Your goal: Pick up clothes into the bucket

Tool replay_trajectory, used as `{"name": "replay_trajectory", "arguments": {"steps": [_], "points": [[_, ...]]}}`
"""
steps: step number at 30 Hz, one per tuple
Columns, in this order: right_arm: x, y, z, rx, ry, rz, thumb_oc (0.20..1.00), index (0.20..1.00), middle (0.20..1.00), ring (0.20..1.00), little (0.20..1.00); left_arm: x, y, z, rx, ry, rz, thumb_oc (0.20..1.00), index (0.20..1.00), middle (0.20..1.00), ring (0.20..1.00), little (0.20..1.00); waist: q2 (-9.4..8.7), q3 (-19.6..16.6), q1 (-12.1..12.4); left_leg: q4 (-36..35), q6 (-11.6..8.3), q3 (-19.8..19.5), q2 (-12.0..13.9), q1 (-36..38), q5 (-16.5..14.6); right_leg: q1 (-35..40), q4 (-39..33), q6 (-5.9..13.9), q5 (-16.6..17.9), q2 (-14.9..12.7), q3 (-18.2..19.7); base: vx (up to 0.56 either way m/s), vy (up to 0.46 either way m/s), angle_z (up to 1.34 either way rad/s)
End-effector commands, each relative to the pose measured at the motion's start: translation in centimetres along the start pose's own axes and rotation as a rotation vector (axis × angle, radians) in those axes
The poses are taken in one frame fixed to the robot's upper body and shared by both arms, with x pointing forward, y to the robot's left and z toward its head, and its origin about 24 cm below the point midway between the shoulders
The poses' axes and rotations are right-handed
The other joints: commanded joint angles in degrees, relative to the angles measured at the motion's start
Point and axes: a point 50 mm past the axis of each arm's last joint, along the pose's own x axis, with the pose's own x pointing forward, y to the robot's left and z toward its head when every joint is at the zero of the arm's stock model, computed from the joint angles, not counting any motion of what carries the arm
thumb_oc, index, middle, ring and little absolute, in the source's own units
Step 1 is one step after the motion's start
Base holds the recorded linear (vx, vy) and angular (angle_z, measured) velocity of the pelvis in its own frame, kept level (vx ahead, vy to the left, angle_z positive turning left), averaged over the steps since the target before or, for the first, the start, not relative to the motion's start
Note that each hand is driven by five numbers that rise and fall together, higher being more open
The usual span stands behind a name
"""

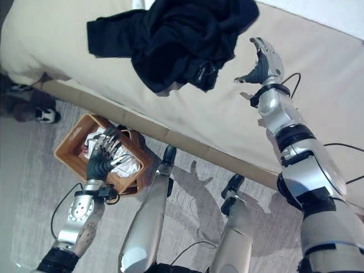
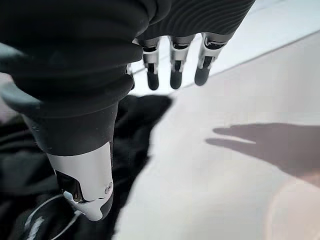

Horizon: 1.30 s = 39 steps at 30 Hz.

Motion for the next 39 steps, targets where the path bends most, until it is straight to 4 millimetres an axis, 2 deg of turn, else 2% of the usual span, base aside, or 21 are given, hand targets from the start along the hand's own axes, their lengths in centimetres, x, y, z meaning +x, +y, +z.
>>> {"name": "replay_trajectory", "arguments": {"steps": [1,4,7,10,18,22,23,30,36,39], "points": [[1.3,-3.5,1.3,-0.024,-0.063,-0.125,1.000,1.000,1.000,1.000,1.000,0.5,1.0,2.9,0.031,-0.143,0.011,1.000,1.000,1.000,1.000,1.000,-2.66,-1.0,2.8,2.2,0.56,1.9,-0.6,-5.8,-1.2,2.1,1.1,3.76,-0.9,-1.9,1.5,0.05,-0.066,0.15],[1.6,-4.3,1.3,-0.069,-0.060,-0.153,1.000,1.000,1.000,1.000,1.000,0.8,1.1,3.4,0.039,-0.168,0.017,1.000,1.000,1.000,1.000,1.000,-3.08,-1.0,4.7,3.5,1.14,-0.2,-1.9,-9.5,-1.2,-0.3,3.0,3.77,-1.4,-2.2,0.0,0.05,-0.093,0.12],[1.7,-4.9,1.1,-0.090,-0.053,-0.170,1.000,1.000,1.000,1.000,1.000,1.0,0.9,3.6,0.037,-0.177,0.017,1.000,1.000,1.000,1.000,1.000,-2.76,-1.0,5.0,3.5,1.12,-1.2,-2.7,-11.5,-0.9,-1.4,4.0,3.85,-1.8,-2.6,-1.1,0.05,-0.035,0.37],[2.2,-6.4,1.5,-0.107,-0.048,-0.233,1.000,1.000,1.000,1.000,1.000,1.0,0.8,4.2,0.036,-0.209,0.023,1.000,1.000,1.000,1.000,1.000,-2.55,-1.0,5.9,3.1,0.82,-2.2,-3.7,-14.4,0.1,-3.5,4.7,3.91,-2.3,-2.8,-2.1,0.04,0.018,0.23],[2.2,-6.3,1.5,-0.126,-0.028,-0.254,1.000,1.000,1.000,1.000,1.000,1.3,0.4,4.8,0.020,-0.236,0.024,1.000,1.000,1.000,1.000,1.000,-2.86,-1.0,6.6,5.2,0.75,-3.3,-5.5,-17.9,-0.3,-5.5,6.8,3.39,-4.2,-4.2,-3.8,0.04,-0.014,0.16],[2.4,-6.9,1.0,-0.181,-0.001,-0.256,1.000,1.000,1.000,1.000,1.000,1.6,0.5,4.8,0.027,-0.237,0.024,1.000,1.000,1.000,1.000,1.000,-2.58,-1.0,6.8,5.5,0.47,-3.8,-6.0,-18.9,-0.3,-5.5,7.2,3.55,-4.5,-5.0,-4.9,0.02,-0.005,0.11],[2.4,-7.2,0.8,-0.166,0.013,-0.273,0.200,0.200,0.200,0.200,0.200,1.5,0.5,4.7,0.022,-0.232,0.032,1.000,1.000,1.000,1.000,1.000,-2.52,-1.0,6.8,5.9,0.50,-3.7,-6.1,-19.2,-0.4,-5.8,7.3,3.53,-4.3,-5.2,-5.0,0.02,0.028,0.13],[2.2,-6.6,0.8,-0.119,-0.001,-0.263,0.200,0.200,0.200,0.200,0.200,1.6,1.0,4.2,0.020,-0.214,0.068,1.000,1.000,1.000,1.000,1.000,-3.40,-1.0,6.2,5.4,0.55,-3.5,-5.3,-17.4,-0.4,-4.5,6.7,3.39,-4.1,-4.8,-4.7,0.00,0.008,0.02],[1.7,-5.5,1.6,0.067,-0.035,-0.266,0.200,0.200,0.200,0.200,0.200,1.6,1.1,3.4,0.013,-0.185,0.088,1.000,1.000,1.000,1.000,1.000,-4.78,-1.0,5.2,4.1,0.61,-2.5,-3.8,-12.7,-0.5,-0.4,4.0,3.44,-2.8,-3.9,-4.5,-0.03,0.005,-0.09],[1.0,-4.8,2.8,0.185,-0.104,-0.274,0.200,0.200,0.200,0.200,0.200,1.5,1.4,3.0,0.025,-0.166,0.108,1.000,1.000,1.000,1.000,1.000,-5.46,-1.0,4.1,2.8,0.52,-2.1,-2.6,-9.6,-0.3,2.6,2.2,3.67,-1.8,-3.2,-4.6,-0.04,0.009,-0.19]]}}
